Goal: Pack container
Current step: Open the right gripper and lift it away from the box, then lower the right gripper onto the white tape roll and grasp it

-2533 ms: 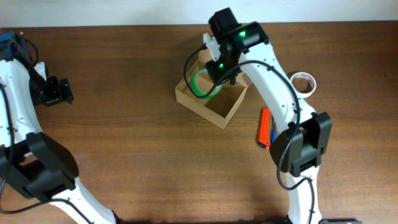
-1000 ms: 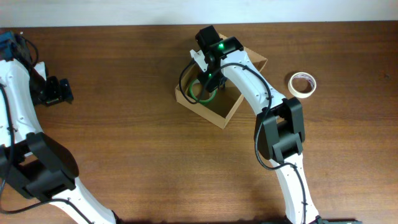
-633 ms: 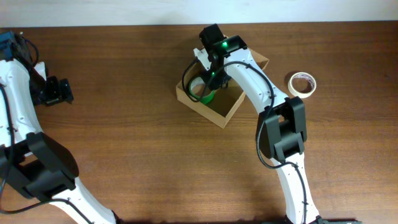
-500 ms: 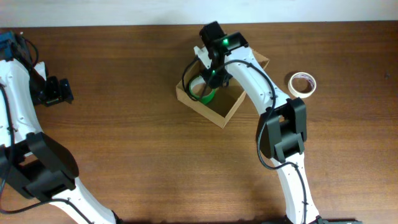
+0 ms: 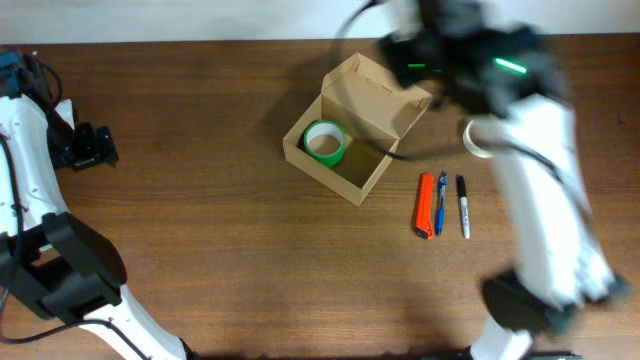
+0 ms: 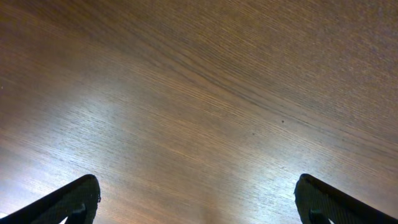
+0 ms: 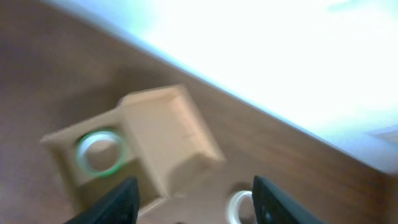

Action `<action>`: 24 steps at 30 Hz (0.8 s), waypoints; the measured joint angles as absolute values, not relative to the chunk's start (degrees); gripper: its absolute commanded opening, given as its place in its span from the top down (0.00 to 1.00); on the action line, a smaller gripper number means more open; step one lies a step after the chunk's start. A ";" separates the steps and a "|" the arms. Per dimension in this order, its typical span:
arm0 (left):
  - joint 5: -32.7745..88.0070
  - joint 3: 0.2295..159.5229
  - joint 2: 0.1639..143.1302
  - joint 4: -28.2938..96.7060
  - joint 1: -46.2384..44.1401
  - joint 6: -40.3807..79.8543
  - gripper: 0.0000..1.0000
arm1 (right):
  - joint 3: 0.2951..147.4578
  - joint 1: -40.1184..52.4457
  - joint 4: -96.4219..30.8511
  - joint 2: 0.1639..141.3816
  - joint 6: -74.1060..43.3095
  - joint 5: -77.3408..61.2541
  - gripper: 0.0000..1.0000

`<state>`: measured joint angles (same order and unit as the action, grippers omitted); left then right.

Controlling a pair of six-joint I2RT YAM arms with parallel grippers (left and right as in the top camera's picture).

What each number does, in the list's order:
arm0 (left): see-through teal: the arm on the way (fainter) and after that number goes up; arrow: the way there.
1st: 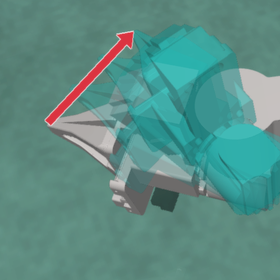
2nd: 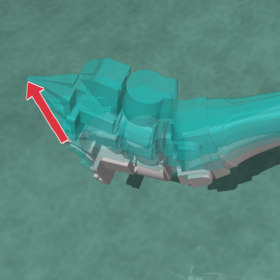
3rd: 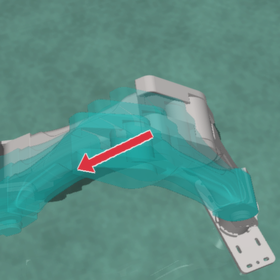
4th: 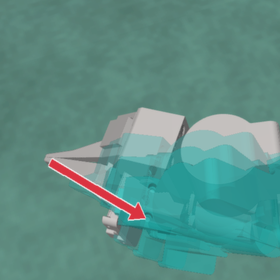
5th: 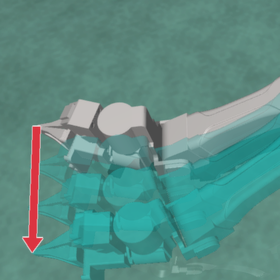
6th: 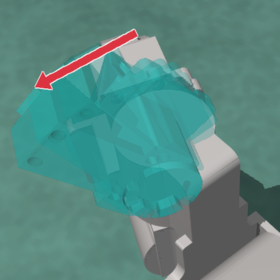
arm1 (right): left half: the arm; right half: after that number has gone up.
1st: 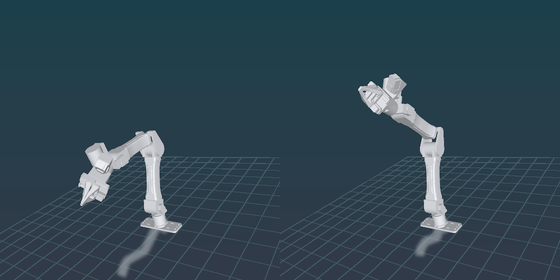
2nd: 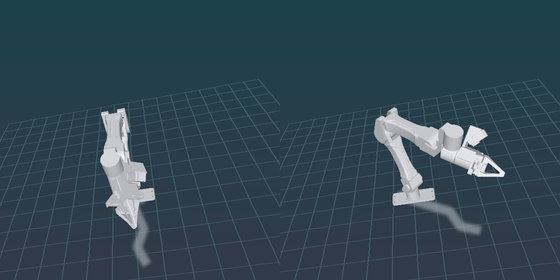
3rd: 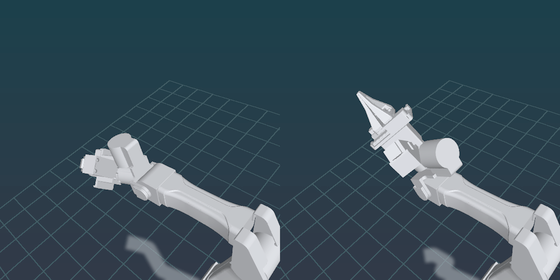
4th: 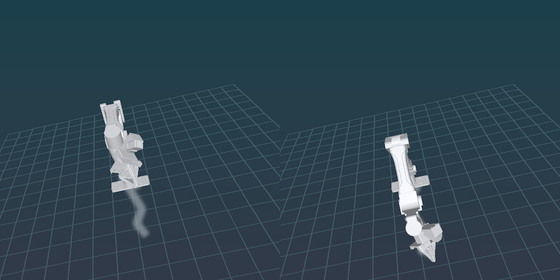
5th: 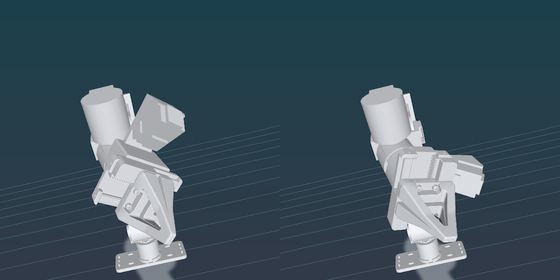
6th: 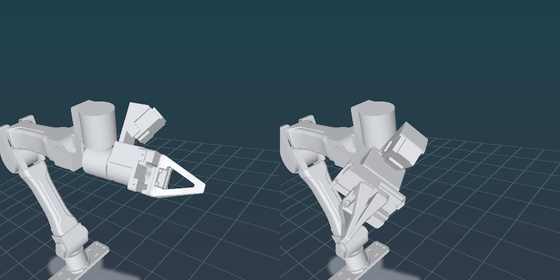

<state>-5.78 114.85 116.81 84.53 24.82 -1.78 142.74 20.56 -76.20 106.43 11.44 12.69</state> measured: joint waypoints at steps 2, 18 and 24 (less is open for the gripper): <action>-5.76 114.85 116.81 84.53 24.82 -1.78 0.00 | 139.00 15.90 -75.79 100.05 10.57 13.67 0.34; -5.76 114.85 116.81 84.53 24.82 -1.78 0.00 | 111.77 -21.89 -75.72 109.71 -6.50 1.21 0.35; -5.76 114.85 116.81 84.53 24.82 -1.78 0.00 | 111.66 -21.56 -71.57 117.80 -9.26 -2.50 0.37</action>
